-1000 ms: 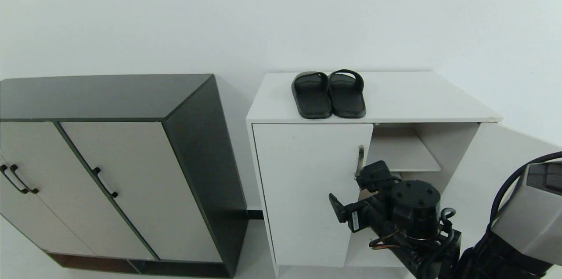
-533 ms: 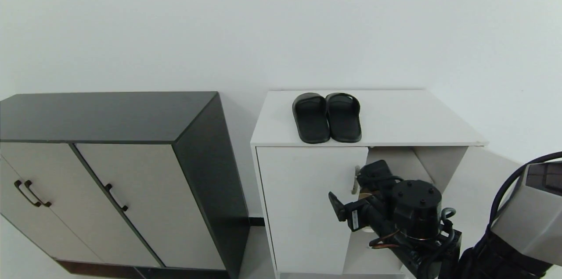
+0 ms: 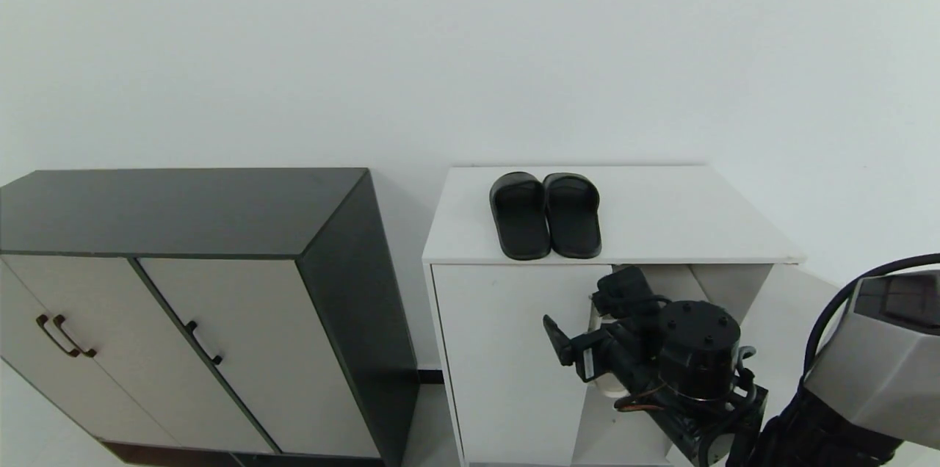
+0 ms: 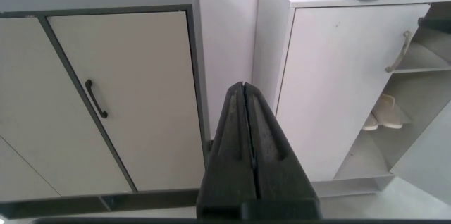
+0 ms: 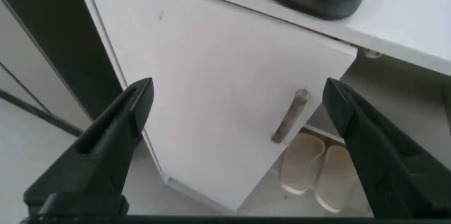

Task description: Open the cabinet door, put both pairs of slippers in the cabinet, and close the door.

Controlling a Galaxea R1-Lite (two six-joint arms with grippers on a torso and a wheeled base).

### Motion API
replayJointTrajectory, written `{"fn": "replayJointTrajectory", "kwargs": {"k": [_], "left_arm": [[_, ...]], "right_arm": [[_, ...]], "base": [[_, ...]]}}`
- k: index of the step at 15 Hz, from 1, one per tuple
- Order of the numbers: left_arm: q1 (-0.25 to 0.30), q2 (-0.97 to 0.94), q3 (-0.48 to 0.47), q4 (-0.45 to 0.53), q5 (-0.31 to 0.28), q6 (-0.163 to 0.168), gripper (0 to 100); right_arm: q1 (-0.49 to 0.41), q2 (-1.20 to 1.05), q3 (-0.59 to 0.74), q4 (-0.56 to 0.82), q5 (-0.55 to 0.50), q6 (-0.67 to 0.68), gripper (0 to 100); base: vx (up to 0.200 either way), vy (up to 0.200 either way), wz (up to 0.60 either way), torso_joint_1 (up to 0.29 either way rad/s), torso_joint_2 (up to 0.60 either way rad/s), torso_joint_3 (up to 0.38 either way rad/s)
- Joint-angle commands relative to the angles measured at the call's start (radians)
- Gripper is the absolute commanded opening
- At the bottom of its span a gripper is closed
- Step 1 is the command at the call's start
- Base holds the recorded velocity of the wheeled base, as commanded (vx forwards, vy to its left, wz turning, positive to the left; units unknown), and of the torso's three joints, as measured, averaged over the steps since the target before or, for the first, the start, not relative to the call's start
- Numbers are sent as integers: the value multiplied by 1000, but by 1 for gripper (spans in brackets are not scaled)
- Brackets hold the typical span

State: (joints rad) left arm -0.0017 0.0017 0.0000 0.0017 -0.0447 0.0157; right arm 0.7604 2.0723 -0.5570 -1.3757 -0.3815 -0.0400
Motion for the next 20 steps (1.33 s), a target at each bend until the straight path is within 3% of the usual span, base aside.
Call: {"fn": "replayJointTrajectory", "kwargs": {"k": [1, 4, 6, 9, 18, 20], "left_arm": [[0, 0, 0, 0, 0, 0, 0], [0, 0, 0, 0, 0, 0, 0], [0, 0, 0, 0, 0, 0, 0], [0, 0, 0, 0, 0, 0, 0], [0, 0, 0, 0, 0, 0, 0], [0, 0, 0, 0, 0, 1, 0]], "right_arm": [[0, -109, -84, 202, -2, 55, 100], [22, -302, -310, 771, -7, 224, 100], [54, -310, -435, 905, -79, 321, 100], [59, -202, -503, 899, -197, 368, 100], [59, -143, -495, 840, -211, 361, 100], [59, -141, -497, 840, -211, 361, 100]], "base": [[0, 0, 0, 0, 0, 0], [0, 0, 0, 0, 0, 0], [0, 0, 0, 0, 0, 0], [0, 0, 0, 0, 0, 0], [0, 0, 0, 0, 0, 0], [200, 0, 0, 2, 2, 2]]}}
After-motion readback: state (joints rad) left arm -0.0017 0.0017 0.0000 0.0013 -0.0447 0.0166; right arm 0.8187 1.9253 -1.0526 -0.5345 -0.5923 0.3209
